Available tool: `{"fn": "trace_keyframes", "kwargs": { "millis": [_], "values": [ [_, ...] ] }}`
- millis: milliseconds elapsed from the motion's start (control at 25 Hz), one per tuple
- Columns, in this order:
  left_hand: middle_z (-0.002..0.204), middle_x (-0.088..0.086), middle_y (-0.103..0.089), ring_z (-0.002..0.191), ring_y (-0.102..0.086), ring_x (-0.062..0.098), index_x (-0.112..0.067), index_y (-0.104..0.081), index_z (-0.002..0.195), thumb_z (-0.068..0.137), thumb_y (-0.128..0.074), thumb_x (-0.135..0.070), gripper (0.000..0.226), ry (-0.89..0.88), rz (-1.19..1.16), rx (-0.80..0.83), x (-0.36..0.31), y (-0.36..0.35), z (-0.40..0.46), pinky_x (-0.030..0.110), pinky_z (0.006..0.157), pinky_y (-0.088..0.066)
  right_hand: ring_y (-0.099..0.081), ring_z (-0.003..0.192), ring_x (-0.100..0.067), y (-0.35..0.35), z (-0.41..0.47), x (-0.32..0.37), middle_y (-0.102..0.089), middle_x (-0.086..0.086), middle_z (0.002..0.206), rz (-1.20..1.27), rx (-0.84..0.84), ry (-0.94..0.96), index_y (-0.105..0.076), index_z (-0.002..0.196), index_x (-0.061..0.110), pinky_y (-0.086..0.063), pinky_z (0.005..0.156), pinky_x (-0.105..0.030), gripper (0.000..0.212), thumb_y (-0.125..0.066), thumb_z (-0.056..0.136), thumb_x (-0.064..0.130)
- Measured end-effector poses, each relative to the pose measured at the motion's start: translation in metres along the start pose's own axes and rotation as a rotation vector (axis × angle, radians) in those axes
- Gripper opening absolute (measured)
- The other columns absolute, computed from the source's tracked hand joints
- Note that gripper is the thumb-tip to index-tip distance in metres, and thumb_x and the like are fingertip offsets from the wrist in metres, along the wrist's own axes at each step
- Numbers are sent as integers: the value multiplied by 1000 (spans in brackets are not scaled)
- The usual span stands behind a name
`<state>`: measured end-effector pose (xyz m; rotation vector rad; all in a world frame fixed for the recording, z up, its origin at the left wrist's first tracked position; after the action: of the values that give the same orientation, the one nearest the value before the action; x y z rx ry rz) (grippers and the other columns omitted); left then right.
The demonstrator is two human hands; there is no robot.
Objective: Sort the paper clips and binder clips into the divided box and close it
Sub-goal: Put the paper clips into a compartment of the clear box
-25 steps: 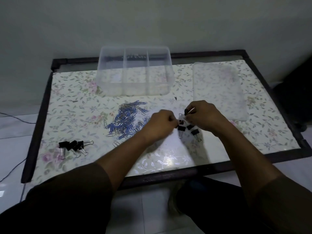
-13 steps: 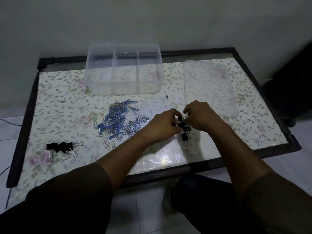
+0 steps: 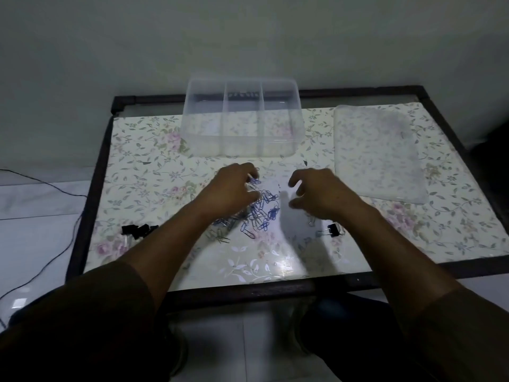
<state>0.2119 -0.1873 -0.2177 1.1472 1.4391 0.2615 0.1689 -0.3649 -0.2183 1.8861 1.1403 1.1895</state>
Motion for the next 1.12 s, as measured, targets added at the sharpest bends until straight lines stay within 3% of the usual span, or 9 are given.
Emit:
{"fn": "trace_keyframes", "kwargs": {
  "millis": [120, 240, 360, 440, 600, 680, 800, 920, 1120],
  "values": [
    [105, 10, -60, 89, -57, 24, -15, -56, 115, 83, -75, -31, 40, 80, 170, 12, 33, 17, -12, 30, 64, -37, -63, 105, -29, -28, 1, 25, -66, -10, 118, -102, 106, 33, -61, 124, 15, -55, 84, -37, 45, -78, 85, 31],
    [122, 18, -50, 100, -58, 32, -15, -43, 128, 78, -78, -41, 67, 190, 284, 74, 61, 15, -27, 33, 74, -42, -61, 104, -32, -40, 4, 36, -62, -15, 118, -194, 95, 14, -58, 122, 9, -51, 78, -37, 44, -77, 86, 27],
    [142, 29, -33, 114, -58, 44, -10, -27, 144, 74, -81, -49, 97, 305, 344, 148, 80, 5, -44, 39, 87, -48, -58, 89, -28, -52, 5, 53, -62, -15, 112, -177, 56, 5, -56, 115, 7, -43, 64, -31, 40, -77, 85, 22],
    [145, 28, -31, 119, -55, 44, -8, -24, 146, 72, -82, -49, 103, 323, 336, 161, 81, -6, -50, 39, 91, -47, -58, 88, -28, -62, 7, 70, -65, -16, 109, -126, 14, 29, -59, 111, 7, -41, 61, -31, 32, -74, 85, 18],
    [127, 10, -53, 112, -56, 31, -20, -40, 139, 59, -79, -51, 94, 220, 107, 126, 65, -17, -29, 32, 72, -45, -65, 100, -25, -64, 17, 85, -70, -9, 106, 210, 0, 30, -66, 110, 14, -53, 79, -33, 34, -79, 78, 15],
    [117, 4, -58, 106, -60, 24, -24, -49, 127, 48, -75, -54, 89, 203, 31, 36, 66, -1, -19, 29, 65, -44, -66, 100, -25, -51, 24, 82, -70, -7, 108, 239, -84, 27, -64, 110, 19, -54, 80, -34, 35, -79, 79, 16],
    [127, 10, -43, 112, -55, 26, -18, -38, 142, 62, -86, -43, 96, 241, 34, 2, 78, 17, -25, 28, 78, -44, -61, 113, -29, -38, 32, 73, -59, -6, 129, 42, -138, 5, -54, 131, 28, -52, 87, -39, 59, -80, 79, 37],
    [129, 16, -41, 109, -59, 35, -16, -38, 143, 66, -86, -42, 94, 219, 168, 70, 80, 11, -32, 34, 84, -49, -58, 118, -34, -56, 33, 72, -49, -10, 135, -77, 30, 10, -43, 143, 29, -51, 92, -42, 84, -84, 73, 48],
    [110, 11, -67, 97, -65, 29, -13, -58, 120, 74, -78, -21, 51, 92, 117, 8, 57, -1, -17, 36, 76, -52, -65, 100, -31, -70, 29, 102, -66, -12, 112, -12, -37, 171, -63, 119, 16, -51, 76, -35, 37, -71, 83, 16]
  ]
}}
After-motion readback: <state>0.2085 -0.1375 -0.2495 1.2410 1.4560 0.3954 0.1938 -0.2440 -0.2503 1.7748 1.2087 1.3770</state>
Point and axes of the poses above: each hand's wrist, its own z-axis towards the middle knuckle, its own y-axis out of the back of the hand, x = y × z, the point moved 7 cm from there along z, towards the middle knuckle
